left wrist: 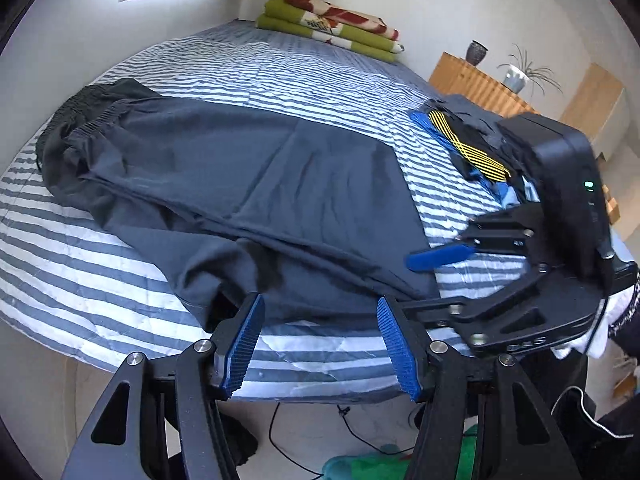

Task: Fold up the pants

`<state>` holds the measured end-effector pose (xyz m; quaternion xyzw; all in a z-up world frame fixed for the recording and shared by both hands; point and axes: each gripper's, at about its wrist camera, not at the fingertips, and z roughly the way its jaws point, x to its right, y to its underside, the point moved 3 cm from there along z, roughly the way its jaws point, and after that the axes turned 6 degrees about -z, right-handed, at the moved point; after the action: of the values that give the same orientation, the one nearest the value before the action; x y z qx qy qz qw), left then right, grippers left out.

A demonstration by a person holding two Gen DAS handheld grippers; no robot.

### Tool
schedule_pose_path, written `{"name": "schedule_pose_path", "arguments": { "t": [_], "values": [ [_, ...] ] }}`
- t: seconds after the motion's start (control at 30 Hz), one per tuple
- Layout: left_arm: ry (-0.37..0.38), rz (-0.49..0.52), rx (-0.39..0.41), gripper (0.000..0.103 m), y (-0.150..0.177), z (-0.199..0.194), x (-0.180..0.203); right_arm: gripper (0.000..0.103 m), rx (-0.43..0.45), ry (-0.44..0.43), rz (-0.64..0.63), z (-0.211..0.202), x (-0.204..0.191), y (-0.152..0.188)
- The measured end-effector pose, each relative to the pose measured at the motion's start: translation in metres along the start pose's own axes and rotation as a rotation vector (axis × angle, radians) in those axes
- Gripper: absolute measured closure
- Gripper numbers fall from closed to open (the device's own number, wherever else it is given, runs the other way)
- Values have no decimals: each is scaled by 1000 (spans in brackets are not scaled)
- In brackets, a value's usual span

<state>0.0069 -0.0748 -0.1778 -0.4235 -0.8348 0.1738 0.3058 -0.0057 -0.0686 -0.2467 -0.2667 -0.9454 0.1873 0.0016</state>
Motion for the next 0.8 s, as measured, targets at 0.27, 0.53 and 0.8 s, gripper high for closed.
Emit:
{"name": "schedule_pose_path", "arguments": {
  "t": [0.27,0.53,0.8],
  "values": [
    [34,38,-13,41,2,4,1,86,-95,113,-32,31,5,-15],
    [96,178,-66,41,-13,27,24,101,-39,-12,116,-4,40,-34],
    [316,198,-158,41,-18,66,57,101,-11,-55,160,-18,48,-44]
  ]
}}
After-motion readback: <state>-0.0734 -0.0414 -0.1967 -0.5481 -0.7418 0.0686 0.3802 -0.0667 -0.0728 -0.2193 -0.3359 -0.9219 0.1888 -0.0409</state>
